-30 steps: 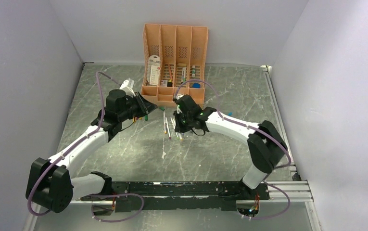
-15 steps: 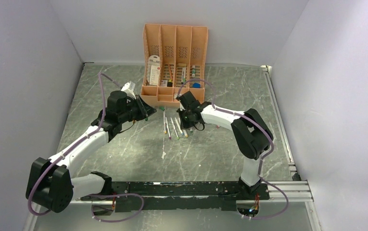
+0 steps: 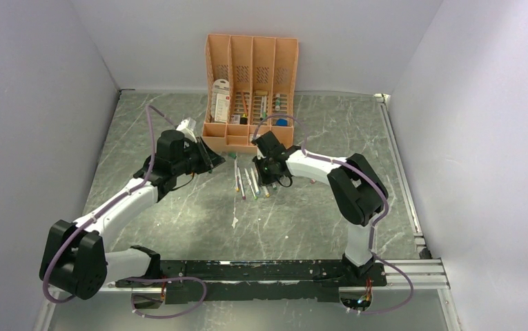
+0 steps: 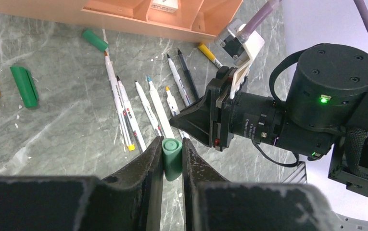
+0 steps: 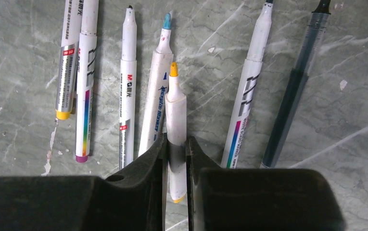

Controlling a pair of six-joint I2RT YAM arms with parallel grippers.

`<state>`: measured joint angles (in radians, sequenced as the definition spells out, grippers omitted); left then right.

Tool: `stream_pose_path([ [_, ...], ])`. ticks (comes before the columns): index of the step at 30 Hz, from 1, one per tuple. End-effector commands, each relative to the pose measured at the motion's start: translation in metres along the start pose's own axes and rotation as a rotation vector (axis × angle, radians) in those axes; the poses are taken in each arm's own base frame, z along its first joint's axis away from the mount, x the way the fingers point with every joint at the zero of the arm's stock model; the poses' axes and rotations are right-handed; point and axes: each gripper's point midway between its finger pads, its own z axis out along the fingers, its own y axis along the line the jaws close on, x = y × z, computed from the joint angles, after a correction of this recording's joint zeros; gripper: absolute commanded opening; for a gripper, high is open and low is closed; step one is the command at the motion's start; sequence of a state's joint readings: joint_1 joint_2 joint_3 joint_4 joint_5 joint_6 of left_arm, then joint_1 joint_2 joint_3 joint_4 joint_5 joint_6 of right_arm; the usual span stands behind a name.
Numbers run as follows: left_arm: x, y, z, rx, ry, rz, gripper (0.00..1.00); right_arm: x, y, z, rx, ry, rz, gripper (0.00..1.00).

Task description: Open the pen caps

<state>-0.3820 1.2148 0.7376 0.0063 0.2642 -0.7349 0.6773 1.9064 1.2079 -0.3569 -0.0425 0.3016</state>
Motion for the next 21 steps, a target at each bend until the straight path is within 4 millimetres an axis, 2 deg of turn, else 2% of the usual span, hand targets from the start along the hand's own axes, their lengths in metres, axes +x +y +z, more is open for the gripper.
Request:
stream_pose_path([
  [1, -0.009, 0.003, 0.003, -0.022, -0.021, 0.024, 0.2, -0.003, -0.006, -0.001, 0.015, 0.003, -0.004, 0.15],
  [11, -0.005, 0.027, 0.016, -0.136, 0.02, 0.042, 0.21, -0.016, -0.001, -0.026, 0.003, -0.046, 0.001, 0.3],
  [17, -0.012, 0.045, 0.028, -0.241, 0.046, 0.079, 0.2, -0.026, 0.001, -0.054, -0.008, -0.103, 0.005, 0.33],
  [21, -0.016, 0.06, 0.036, -0.329, 0.063, 0.103, 0.21, -0.031, 0.0, -0.072, -0.013, -0.137, 0.013, 0.4],
])
